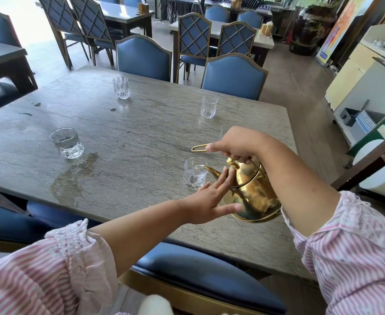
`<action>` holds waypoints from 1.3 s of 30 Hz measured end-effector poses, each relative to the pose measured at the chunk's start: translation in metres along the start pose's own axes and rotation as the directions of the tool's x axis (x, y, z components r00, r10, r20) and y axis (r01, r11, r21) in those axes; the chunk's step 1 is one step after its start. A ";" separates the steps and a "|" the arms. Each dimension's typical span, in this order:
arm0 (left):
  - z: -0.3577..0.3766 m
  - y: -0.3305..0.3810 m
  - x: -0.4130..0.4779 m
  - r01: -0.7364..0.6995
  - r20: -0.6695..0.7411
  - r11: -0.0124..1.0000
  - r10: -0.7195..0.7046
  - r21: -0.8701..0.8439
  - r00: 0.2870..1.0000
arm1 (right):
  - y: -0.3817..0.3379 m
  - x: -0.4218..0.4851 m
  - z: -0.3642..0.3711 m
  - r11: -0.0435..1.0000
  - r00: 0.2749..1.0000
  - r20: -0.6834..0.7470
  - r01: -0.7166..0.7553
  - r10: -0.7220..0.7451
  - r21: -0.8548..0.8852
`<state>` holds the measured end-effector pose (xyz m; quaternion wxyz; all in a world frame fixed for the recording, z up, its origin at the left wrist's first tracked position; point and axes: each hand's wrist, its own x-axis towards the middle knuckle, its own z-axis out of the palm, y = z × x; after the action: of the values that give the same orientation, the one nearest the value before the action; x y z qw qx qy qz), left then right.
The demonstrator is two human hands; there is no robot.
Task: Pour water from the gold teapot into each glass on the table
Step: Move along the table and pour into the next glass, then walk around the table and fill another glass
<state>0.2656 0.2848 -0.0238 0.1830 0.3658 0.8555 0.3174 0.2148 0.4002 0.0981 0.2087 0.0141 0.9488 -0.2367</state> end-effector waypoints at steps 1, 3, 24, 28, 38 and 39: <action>0.000 0.000 0.000 -0.001 0.003 1.000 0.001 0.005 1.000 | 0.000 0.000 0.000 1.000 1.000 0.000 0.000 0.000 0.003; 0.000 -0.001 0.000 -0.002 0.010 1.000 0.002 0.019 1.000 | 0.001 0.000 0.000 1.000 1.000 -0.003 0.004 -0.004 0.012; -0.006 0.001 0.025 -0.027 0.034 0.999 0.028 -0.023 0.999 | 0.094 -0.023 0.000 0.820 0.954 -0.270 0.052 0.127 0.570; -0.010 0.016 0.040 -0.052 0.012 0.996 0.053 -0.071 0.999 | 0.124 -0.034 0.002 0.616 0.926 -0.328 0.149 0.187 0.773; 0.044 0.073 0.101 -0.095 -0.055 0.981 0.106 0.172 0.993 | 0.224 -0.050 -0.026 0.442 0.913 -0.392 0.306 0.116 0.843; 0.054 0.080 0.110 -0.091 -0.060 0.972 0.106 0.218 0.992 | 0.235 -0.052 -0.031 0.441 0.915 -0.389 0.309 0.103 0.843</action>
<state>0.2626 0.4304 -0.0181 0.0957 0.4141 0.8715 0.2446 0.2795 0.6269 0.0391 -0.0358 0.1086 0.7010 -0.7039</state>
